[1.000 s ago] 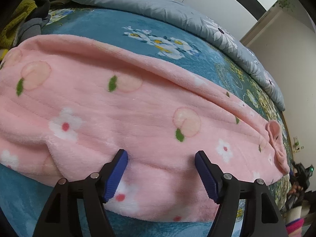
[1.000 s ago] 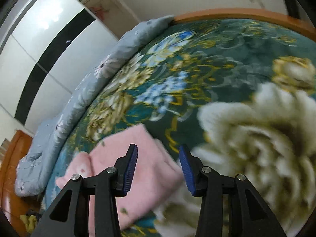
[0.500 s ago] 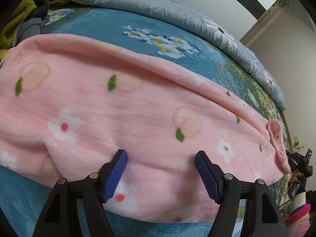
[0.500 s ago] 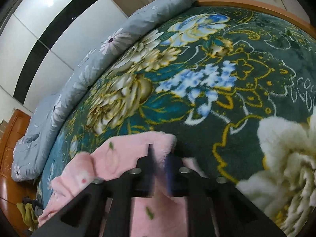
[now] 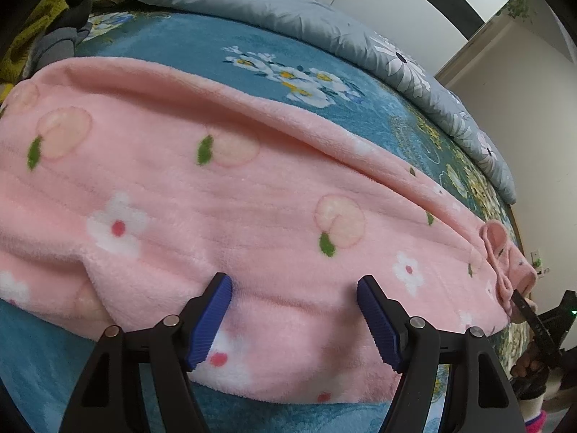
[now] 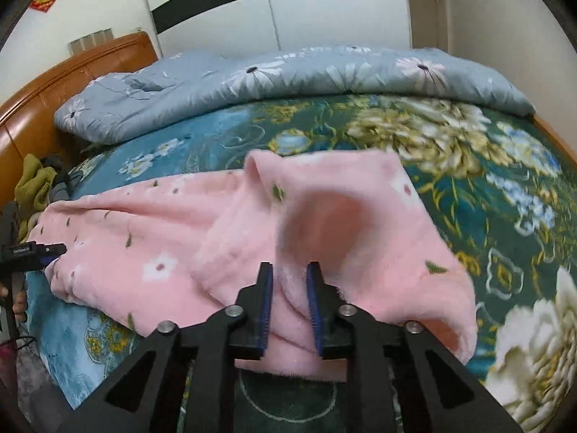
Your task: Fold clothes
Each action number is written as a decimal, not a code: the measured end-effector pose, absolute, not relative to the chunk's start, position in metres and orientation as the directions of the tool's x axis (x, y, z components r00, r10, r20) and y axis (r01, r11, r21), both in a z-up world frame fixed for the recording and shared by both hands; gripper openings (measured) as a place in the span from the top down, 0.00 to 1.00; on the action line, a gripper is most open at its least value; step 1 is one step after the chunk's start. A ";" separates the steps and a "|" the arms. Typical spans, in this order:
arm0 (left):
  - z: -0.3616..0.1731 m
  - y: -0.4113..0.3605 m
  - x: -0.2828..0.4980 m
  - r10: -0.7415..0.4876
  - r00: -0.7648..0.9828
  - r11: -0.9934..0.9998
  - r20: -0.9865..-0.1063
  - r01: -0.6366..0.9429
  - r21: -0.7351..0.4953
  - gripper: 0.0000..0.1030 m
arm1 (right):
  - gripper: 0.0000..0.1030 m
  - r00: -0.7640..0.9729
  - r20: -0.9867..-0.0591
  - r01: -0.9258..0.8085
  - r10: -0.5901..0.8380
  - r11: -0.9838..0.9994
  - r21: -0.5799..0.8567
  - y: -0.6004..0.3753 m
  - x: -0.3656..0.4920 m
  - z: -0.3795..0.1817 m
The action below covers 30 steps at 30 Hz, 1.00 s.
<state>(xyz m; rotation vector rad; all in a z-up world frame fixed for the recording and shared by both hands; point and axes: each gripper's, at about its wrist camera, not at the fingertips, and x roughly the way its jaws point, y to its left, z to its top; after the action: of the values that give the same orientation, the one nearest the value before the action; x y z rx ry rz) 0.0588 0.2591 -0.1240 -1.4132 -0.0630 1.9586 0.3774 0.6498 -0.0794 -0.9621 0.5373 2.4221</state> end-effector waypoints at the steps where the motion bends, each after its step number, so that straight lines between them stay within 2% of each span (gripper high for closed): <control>1: -0.124 0.259 0.059 0.566 -0.151 -0.747 -0.810 -0.510 -0.427 0.26 | 0.72 -0.648 -0.706 -0.572 0.284 -0.794 0.205 0.655 0.381 -0.079; 5: -0.125 0.261 0.061 0.565 -0.160 -0.747 -0.809 -0.515 -0.420 0.26 | 0.53 -0.694 -0.657 -0.613 0.294 -0.720 0.325 0.675 0.389 -0.069; 8: -0.125 0.262 0.061 0.564 -0.162 -0.747 -0.810 -0.518 -0.417 0.25 | 0.50 -0.720 -0.620 -0.633 0.311 -0.660 0.404 0.691 0.390 -0.062; 11: -0.125 0.262 0.060 0.564 -0.161 -0.747 -0.810 -0.519 -0.417 0.25 | 0.50 -0.716 -0.622 -0.652 0.317 -0.622 0.433 0.701 0.386 -0.060; 12: -0.125 0.262 0.060 0.565 -0.161 -0.746 -0.809 -0.518 -0.418 0.25 | 0.51 -0.717 -0.621 -0.654 0.318 -0.617 0.439 0.704 0.386 -0.060; 13: -0.125 0.262 0.059 0.566 -0.160 -0.746 -0.809 -0.518 -0.419 0.25 | 0.63 -0.718 -0.619 -0.654 0.318 -0.613 0.444 0.705 0.387 -0.060; 14: -0.125 0.262 0.059 0.566 -0.160 -0.746 -0.809 -0.517 -0.420 0.25 | 0.84 -0.714 -0.622 -0.659 0.321 -0.609 0.442 0.708 0.388 -0.059; 15: -0.126 0.262 0.059 0.565 -0.160 -0.747 -0.810 -0.517 -0.419 0.25 | 0.92 -0.708 -0.627 -0.665 0.325 -0.605 0.437 0.712 0.390 -0.057; 18: -0.125 0.263 0.060 0.560 -0.160 -0.748 -0.813 -0.520 -0.413 0.25 | 0.95 -0.691 -0.634 -0.680 0.346 -0.607 0.411 0.725 0.395 -0.048; 22: -0.125 0.262 0.059 0.563 -0.153 -0.748 -0.812 -0.513 -0.422 0.25 | 0.96 -0.609 -0.640 -0.748 0.469 -0.607 0.267 0.749 0.402 -0.020; 26: -0.125 0.262 0.059 0.564 -0.150 -0.749 -0.812 -0.508 -0.426 0.25 | 0.96 -0.424 -0.656 -0.855 0.624 -0.515 0.062 0.792 0.412 -0.004; 30: -0.125 0.264 0.060 0.557 -0.152 -0.749 -0.817 -0.517 -0.414 0.24 | 0.96 -0.160 -0.724 -0.926 0.671 -0.356 -0.126 0.842 0.417 -0.035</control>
<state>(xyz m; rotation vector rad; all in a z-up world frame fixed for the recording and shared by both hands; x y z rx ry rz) 0.0598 0.2643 -0.1249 -1.4141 -0.0471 1.9616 0.4172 0.8422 -0.0348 -0.8562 0.4202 1.7613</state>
